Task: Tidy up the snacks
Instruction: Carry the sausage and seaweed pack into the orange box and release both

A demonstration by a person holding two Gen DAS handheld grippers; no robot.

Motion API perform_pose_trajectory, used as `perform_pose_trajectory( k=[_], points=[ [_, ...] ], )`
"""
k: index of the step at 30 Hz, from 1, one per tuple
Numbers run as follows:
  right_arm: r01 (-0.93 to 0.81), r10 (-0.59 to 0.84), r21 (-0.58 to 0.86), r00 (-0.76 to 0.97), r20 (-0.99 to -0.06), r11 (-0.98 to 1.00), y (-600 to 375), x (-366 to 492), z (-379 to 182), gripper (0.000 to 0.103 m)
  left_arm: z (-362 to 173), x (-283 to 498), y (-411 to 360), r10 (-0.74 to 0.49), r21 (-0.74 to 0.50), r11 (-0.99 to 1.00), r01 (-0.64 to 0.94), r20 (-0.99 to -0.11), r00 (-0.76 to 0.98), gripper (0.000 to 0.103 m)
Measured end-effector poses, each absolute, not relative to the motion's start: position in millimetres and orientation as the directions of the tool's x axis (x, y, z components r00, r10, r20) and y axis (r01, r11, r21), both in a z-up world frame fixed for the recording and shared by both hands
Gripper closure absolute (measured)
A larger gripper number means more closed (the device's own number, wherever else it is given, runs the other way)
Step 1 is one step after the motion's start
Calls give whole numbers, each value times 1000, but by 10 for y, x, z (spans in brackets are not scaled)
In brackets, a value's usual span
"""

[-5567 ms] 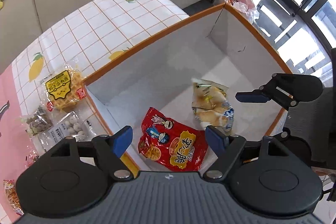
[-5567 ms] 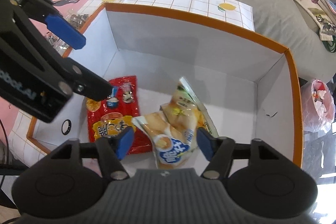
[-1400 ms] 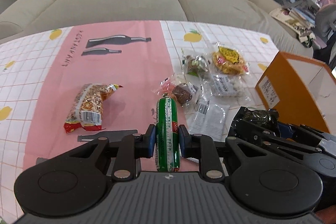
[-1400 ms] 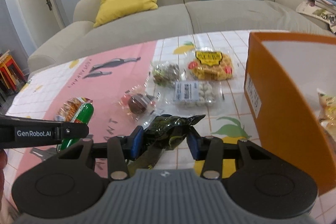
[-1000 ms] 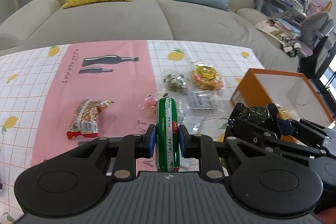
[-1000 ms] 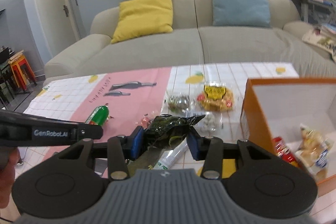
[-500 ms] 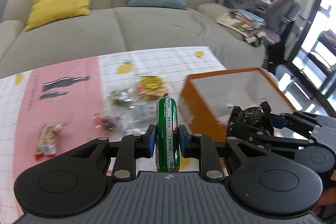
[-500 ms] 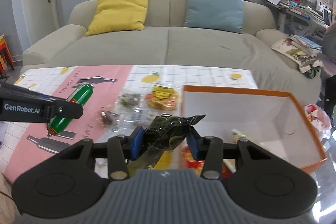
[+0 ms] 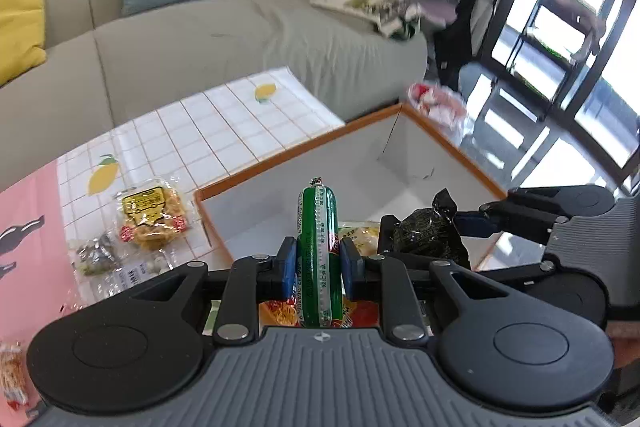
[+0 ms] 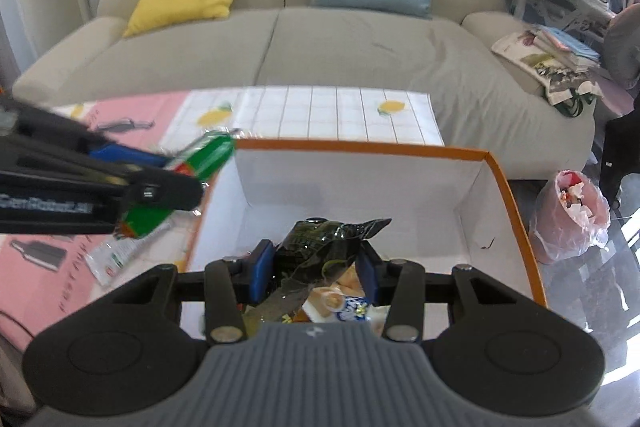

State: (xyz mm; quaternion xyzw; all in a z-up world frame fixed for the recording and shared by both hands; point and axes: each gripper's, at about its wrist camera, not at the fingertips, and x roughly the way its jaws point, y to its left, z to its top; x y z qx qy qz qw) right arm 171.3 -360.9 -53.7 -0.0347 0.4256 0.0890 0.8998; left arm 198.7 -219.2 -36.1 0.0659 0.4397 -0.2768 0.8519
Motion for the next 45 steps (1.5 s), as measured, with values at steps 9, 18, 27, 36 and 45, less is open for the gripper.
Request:
perform_pose_trajectory(
  k=[9,18,27,36,45],
  points=[
    [-205,135,15,586,-799,979,-3653,2184,-916,59,-712,2436,-2377,-336,-60,828,558,-849,408,79],
    [-241,147,12,548,-824,970,-3584,2449,-1205,59,-927,2627,-2420,-318,-72,819,569,-883,346,78],
    [-260,138,-2,516,-846,966,-3528,2487,-1346,59,-1080,2691,-2495,-258,-47,827,561,-917,305,78],
    [-255,133,5,490,-861,967,-3498,2492,-1419,58,-1150,2688,-2525,-191,-5,838,546,-939,286,78],
    [-249,127,6,476,-870,969,-3449,2462,-1391,52,-974,2604,-2512,-212,2,835,550,-921,326,75]
  ],
)
